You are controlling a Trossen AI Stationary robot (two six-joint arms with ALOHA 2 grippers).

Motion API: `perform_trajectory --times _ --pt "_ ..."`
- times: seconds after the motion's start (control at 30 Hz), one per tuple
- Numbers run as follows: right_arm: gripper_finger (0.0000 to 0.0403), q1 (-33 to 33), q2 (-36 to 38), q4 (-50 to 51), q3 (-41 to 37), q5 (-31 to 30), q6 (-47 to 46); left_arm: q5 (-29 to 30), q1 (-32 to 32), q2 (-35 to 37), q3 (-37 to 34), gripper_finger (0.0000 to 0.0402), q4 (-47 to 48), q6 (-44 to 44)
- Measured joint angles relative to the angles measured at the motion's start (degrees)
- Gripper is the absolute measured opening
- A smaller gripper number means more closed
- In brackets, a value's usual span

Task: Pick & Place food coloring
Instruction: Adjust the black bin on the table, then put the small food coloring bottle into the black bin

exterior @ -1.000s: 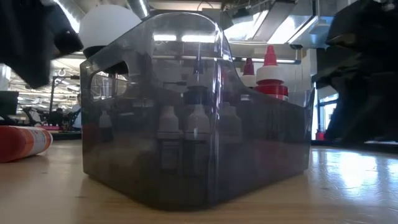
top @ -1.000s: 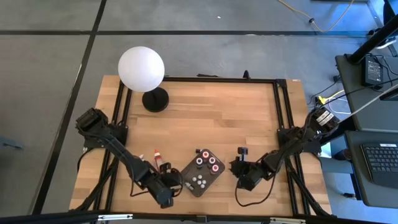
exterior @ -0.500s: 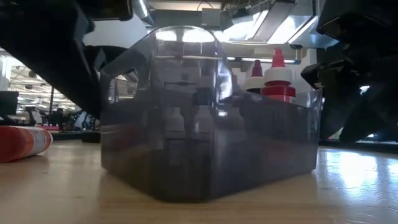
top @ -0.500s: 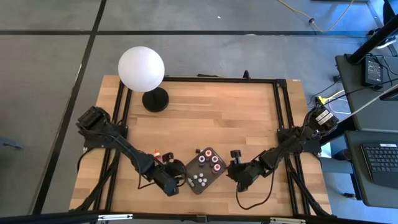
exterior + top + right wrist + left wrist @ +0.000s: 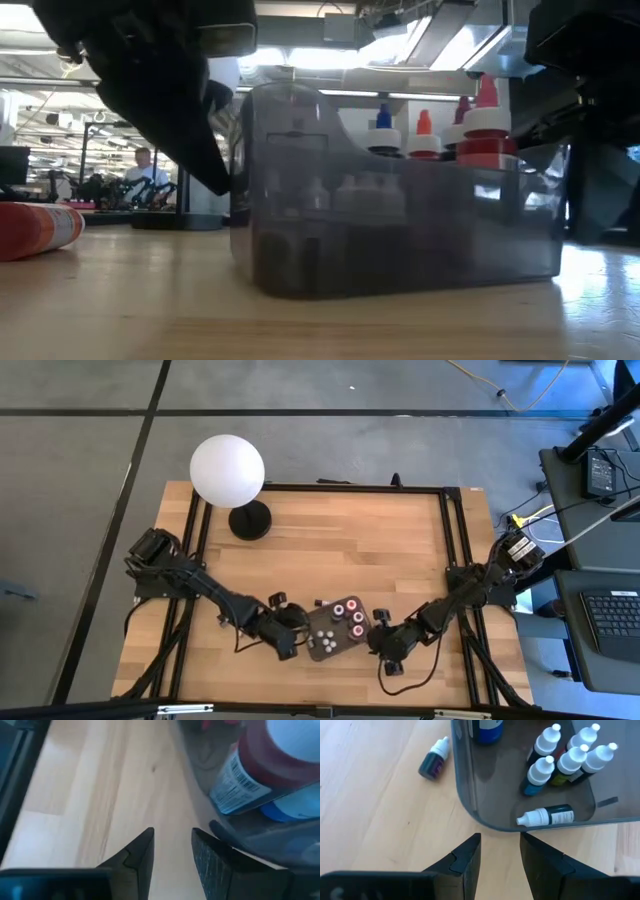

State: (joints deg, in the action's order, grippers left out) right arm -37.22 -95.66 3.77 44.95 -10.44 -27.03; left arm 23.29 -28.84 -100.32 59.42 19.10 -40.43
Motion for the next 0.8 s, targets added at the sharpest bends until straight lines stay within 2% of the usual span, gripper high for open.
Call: perform_trajectory --times 0.3,0.5,0.8 --pt "0.0134 -4.68 0.00 0.11 0.02 -0.03 -3.96 -1.99 3.79 -1.04 0.02 0.0130 -2.79 5.47" --pt "0.0134 -7.23 0.00 0.66 0.09 -0.43 -7.69 -6.51 6.39 -2.13 0.04 0.0130 -6.38 9.26" --pt "0.0134 -8.03 0.01 0.96 0.09 -0.11 -10.26 -9.29 6.96 -0.96 0.11 0.0130 -2.40 13.38"
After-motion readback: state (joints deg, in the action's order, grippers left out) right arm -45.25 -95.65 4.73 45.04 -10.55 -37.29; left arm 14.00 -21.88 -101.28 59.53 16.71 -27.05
